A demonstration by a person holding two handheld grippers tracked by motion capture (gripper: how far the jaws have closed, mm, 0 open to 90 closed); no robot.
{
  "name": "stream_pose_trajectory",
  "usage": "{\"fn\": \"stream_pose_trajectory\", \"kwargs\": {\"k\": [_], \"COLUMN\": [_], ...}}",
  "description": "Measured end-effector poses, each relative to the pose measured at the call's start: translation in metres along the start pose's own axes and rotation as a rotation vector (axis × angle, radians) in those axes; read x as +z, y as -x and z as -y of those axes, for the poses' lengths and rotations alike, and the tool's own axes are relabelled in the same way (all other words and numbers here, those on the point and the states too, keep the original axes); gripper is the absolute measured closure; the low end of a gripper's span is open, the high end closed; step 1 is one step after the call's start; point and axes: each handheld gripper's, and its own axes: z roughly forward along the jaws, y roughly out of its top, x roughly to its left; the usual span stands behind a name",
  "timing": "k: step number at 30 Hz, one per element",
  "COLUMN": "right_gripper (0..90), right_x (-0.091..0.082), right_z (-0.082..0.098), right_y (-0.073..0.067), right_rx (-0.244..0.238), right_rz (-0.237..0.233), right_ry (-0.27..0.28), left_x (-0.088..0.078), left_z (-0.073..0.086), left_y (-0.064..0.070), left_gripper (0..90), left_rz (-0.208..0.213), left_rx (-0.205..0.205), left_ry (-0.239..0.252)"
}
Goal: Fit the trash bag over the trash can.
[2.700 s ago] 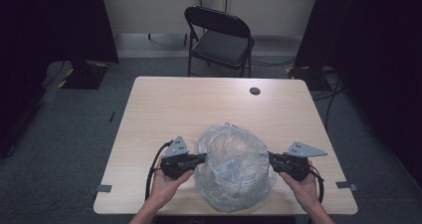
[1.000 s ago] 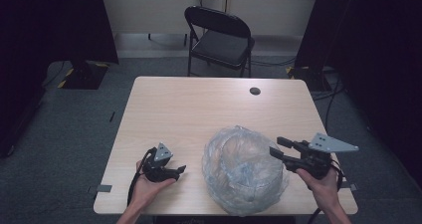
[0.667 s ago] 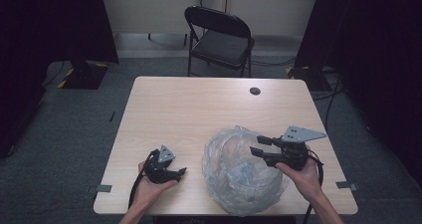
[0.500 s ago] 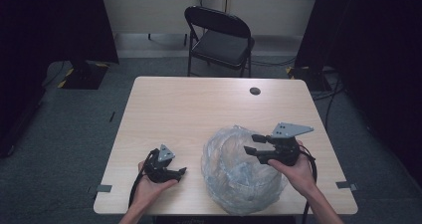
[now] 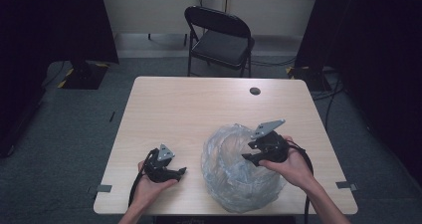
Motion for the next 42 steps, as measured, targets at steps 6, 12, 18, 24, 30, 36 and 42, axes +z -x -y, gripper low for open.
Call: {"fn": "stream_pose_trajectory", "kwargs": {"k": [6,12,18,24,30,36,42], "right_gripper": [52.7,43.2,41.8,45.2,52.3,53.5,58.1], "right_x": [0.009,0.004,-0.025,-0.033,-0.002,0.011,0.021], "right_z": [-0.005,-0.002,-0.002,-0.024,-0.037,-0.037,-0.038], "right_y": [0.0,-0.004,-0.005,-0.013,-0.032,-0.029,-0.031], "right_rx": [-0.007,-0.013,0.024,-0.012,-0.091,-0.085,-0.085], "right_rz": [-0.056,-0.035,-0.02,-0.1,-0.201,-0.227,-0.24], "right_ry": [-0.141,-0.039,0.134,0.232,0.134,0.044,-0.083], "left_x": [0.0,0.0,0.0,0.0,-0.001,-0.001,-0.001], "left_z": [0.0,0.0,0.0,0.0,0.0,0.0,0.0], "left_y": [0.0,0.0,0.0,0.0,0.0,0.0,0.0], "left_gripper": [23.7,23.7,23.6,23.6,23.6,23.5,23.5], "left_rz": [-0.002,-0.001,-0.001,0.0,0.001,0.001,0.001], "left_rx": [0.002,-0.002,0.001,0.002,0.001,0.002,0.0], "left_ry": [-0.002,0.001,-0.002,-0.001,-0.004,-0.005,-0.004]}}
